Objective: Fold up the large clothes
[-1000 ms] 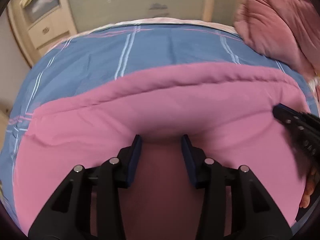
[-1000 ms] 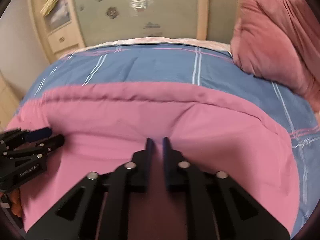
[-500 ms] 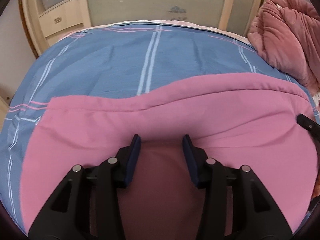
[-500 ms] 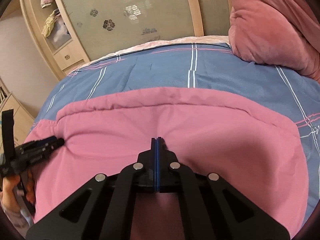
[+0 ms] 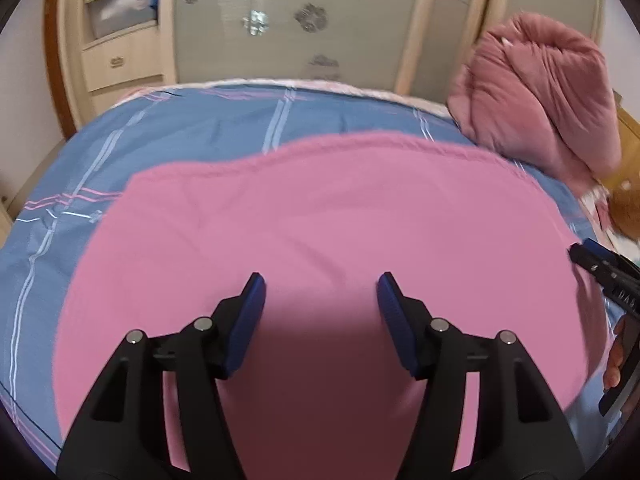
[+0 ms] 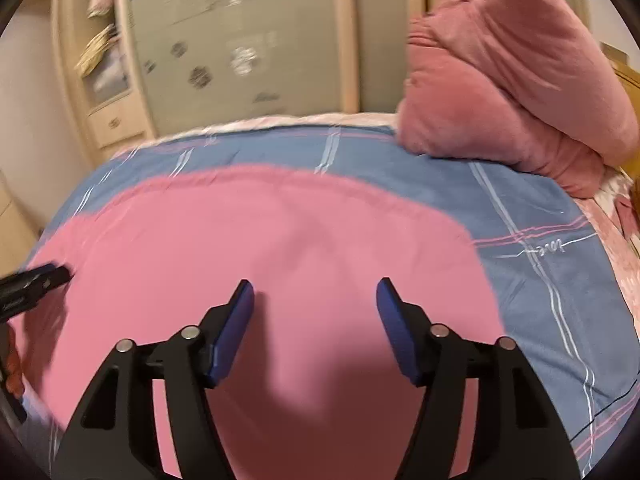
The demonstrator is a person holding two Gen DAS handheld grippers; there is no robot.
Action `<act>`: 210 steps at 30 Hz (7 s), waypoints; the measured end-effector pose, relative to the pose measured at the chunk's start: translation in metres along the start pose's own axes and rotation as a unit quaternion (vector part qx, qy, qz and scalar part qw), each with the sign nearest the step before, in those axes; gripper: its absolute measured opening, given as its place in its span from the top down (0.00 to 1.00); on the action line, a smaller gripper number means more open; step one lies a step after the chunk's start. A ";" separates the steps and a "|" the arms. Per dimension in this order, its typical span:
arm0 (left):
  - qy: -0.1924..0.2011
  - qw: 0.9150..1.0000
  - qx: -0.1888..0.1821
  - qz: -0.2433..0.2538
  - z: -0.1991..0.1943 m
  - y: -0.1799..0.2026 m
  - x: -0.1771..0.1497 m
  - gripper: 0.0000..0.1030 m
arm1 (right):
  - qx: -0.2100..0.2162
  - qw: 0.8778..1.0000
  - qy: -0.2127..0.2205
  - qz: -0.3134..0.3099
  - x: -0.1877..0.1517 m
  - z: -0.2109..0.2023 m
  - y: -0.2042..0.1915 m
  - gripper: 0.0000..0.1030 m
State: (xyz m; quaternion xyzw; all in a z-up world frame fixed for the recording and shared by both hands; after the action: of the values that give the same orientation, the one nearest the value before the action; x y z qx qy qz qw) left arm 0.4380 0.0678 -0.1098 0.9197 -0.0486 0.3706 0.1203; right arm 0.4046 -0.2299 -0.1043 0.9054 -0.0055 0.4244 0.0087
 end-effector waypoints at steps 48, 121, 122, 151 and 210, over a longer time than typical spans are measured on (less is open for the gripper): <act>0.015 0.998 0.043 -0.044 -0.038 -0.044 -0.038 0.32 | 0.036 0.999 -0.026 -0.026 -0.015 -0.026 -0.044 0.17; 0.223 0.969 0.069 0.087 -0.374 0.179 -0.211 0.02 | -0.058 0.987 0.149 0.004 -0.158 -0.377 -0.075 0.01; 0.223 0.969 0.069 0.087 -0.374 0.179 -0.211 0.02 | -0.058 0.987 0.150 0.004 -0.157 -0.376 -0.074 0.01; 0.218 0.970 0.070 0.086 -0.375 0.172 -0.211 0.02 | -0.055 0.988 0.143 0.007 -0.164 -0.376 -0.078 0.01; 0.217 0.967 0.087 0.099 -0.353 0.168 -0.222 0.02 | -0.038 0.992 0.117 -0.010 -0.167 -0.352 -0.073 0.01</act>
State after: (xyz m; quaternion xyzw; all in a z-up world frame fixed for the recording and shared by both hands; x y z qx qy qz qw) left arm 0.0115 -0.0034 0.0131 0.8149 -0.0800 0.5740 0.0101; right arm 0.0290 -0.1488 -0.0085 0.8484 -0.0111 0.5271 0.0482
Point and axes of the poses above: each gripper's, at about its wrist camera, not at the fingertips, and z roughly the way its jaws point, y to its right, x to its top, the point moved 1 cm from there along z, roughly the way its jaws point, and after that the axes turned 6 degrees about -x, right-handed, at the moved point
